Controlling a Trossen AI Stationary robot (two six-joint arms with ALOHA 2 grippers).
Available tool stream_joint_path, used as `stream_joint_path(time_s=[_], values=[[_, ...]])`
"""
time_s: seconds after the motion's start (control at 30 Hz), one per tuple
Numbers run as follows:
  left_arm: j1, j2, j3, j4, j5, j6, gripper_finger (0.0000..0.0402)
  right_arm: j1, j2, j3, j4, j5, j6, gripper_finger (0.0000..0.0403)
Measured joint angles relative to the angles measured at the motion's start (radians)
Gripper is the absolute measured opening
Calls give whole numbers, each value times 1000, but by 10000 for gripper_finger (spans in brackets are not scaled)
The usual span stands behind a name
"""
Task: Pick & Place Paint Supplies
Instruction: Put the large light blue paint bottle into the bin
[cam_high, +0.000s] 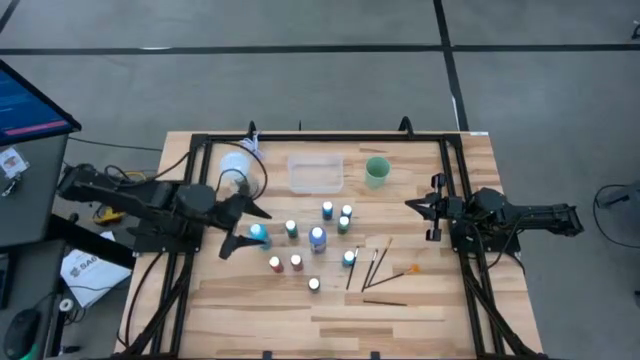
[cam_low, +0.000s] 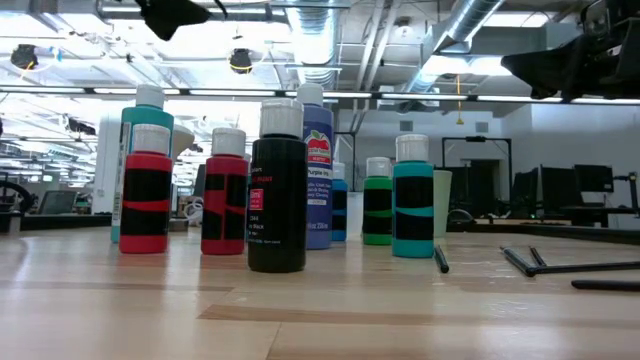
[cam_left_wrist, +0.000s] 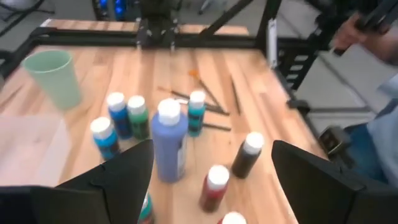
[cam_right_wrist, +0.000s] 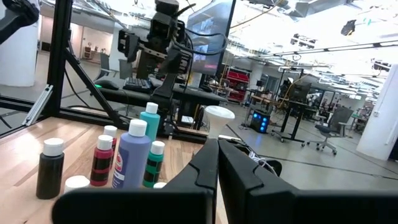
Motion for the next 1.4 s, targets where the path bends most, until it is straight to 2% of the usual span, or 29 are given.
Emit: stream_joint_path(time_s=[0.17,0.5,0.73,0.97,1.23,1.4], values=[[-56,0,-38,-21,-65,-19,310,0,0,0,0,0,1,6],[-57,-85,-155,-15,-133,-67,309,0,0,0,-3,0,3,6],[-57,-188,-267,38,-188,-101,309,0,0,0,-2,0,3,6],[-56,-203,-382,145,-217,-93,309,0,0,0,-3,0,3,6],[-56,-204,-419,174,-239,-97,308,0,0,0,-3,0,3,6],[-56,-204,-419,179,-249,-97,277,0,0,0,-6,0,3,6]])
